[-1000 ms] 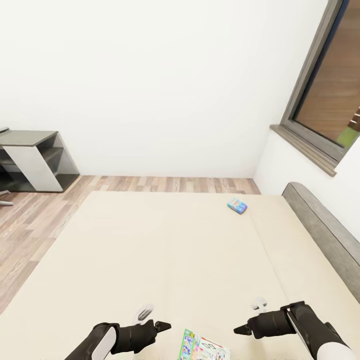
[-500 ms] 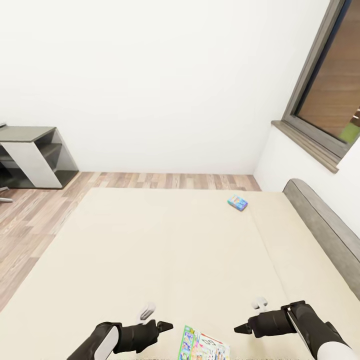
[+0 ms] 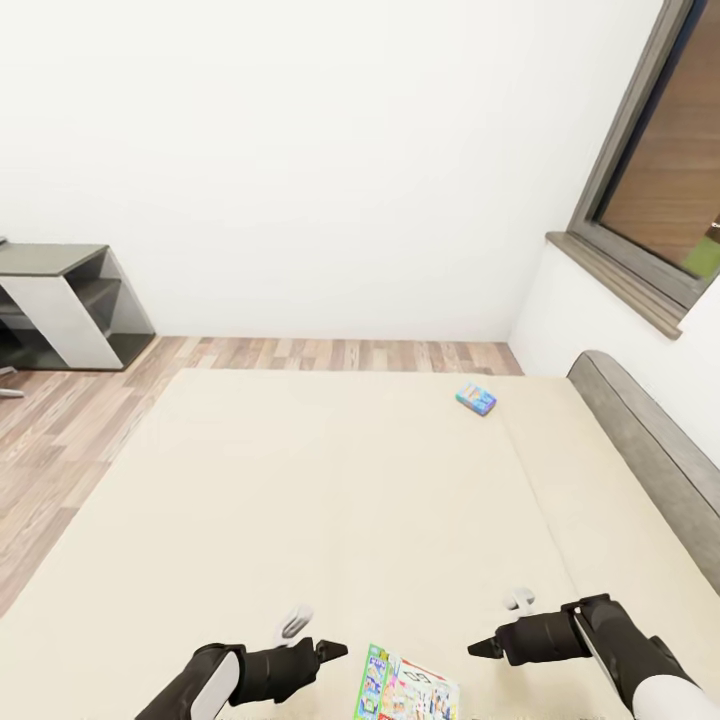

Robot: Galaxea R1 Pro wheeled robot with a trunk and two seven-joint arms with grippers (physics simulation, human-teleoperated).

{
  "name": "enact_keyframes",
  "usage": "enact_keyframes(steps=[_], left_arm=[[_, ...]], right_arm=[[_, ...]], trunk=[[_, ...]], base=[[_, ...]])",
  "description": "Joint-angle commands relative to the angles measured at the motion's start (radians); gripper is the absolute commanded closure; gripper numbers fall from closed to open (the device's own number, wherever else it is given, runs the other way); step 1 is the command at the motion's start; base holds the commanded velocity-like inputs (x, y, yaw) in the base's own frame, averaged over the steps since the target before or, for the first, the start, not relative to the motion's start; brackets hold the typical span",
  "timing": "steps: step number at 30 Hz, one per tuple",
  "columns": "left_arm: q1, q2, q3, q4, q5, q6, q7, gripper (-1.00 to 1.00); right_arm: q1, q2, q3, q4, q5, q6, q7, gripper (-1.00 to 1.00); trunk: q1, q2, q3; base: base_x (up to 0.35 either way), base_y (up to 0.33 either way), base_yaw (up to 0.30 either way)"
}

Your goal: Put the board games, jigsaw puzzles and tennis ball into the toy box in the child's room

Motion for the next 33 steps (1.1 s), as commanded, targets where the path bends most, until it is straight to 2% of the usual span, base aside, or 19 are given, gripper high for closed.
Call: enact_keyframes(steps=[1, 10, 33], left_arm=[[-0.001, 0.000, -0.002, -0.001, 0.006, 0.002, 0.001, -1.00], [-0.007, 0.000, -0.002, -0.001, 0.008, -0.013, -0.006, -1.00], [-0.008, -0.002, -0.005, -0.001, 0.009, -0.019, -0.009, -1.00]], right_arm=[[-0.002, 0.001, -0.007, -0.001, 0.007, 0.008, 0.005, -1.00], [-0.008, 0.005, -0.007, -0.001, 0.005, 0.008, -0.013, -1.00], [-0.007, 0.012, -0.003, 0.001, 0.016, 0.020, -0.007, -1.00]], trunk=[[0.000, -0.001, -0.003], [0.000, -0.001, -0.017], [0.000, -0.001, -0.055]], base=[[0.000, 0.000, 0.000], [0.000, 0.000, 0.000], [0.000, 0.000, 0.000]])
